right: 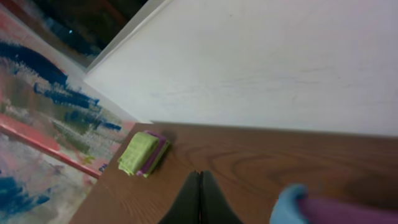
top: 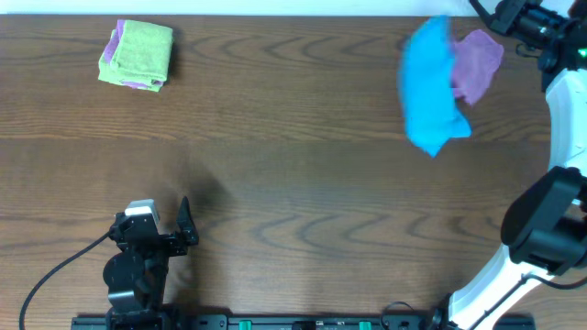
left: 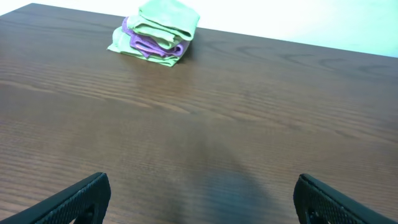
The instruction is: Fold the cloth
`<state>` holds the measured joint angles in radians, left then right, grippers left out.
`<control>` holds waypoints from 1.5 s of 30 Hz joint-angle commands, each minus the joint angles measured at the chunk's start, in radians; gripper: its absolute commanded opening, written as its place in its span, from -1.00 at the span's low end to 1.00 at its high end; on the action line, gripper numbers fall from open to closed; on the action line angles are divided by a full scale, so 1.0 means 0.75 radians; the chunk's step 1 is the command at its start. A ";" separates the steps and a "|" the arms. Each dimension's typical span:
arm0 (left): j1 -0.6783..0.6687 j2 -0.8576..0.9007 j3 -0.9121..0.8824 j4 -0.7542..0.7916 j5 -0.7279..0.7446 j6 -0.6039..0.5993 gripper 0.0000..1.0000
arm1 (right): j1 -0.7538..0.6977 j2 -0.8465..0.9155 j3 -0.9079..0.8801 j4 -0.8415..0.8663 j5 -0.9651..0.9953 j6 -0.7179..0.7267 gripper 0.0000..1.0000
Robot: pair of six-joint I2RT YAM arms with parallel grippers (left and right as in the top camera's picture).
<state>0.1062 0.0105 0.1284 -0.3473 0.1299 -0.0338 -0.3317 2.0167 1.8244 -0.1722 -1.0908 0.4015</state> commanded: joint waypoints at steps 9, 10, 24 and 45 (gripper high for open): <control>-0.006 -0.008 -0.029 -0.009 -0.009 -0.015 0.91 | 0.027 -0.025 0.021 -0.404 0.197 -0.387 -0.19; -0.006 -0.008 -0.029 -0.009 -0.009 -0.015 0.90 | 0.047 -0.025 0.020 -0.541 0.293 -0.509 -0.10; -0.006 -0.008 -0.029 -0.009 -0.009 -0.015 0.90 | 0.255 0.139 0.015 -1.086 1.212 -0.851 0.49; -0.006 -0.008 -0.029 -0.009 -0.009 -0.015 0.90 | 0.160 0.364 0.015 -0.936 1.177 -0.796 0.29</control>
<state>0.1062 0.0105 0.1284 -0.3477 0.1303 -0.0338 -0.2176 2.2524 1.8351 -0.8772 -0.1879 -0.2054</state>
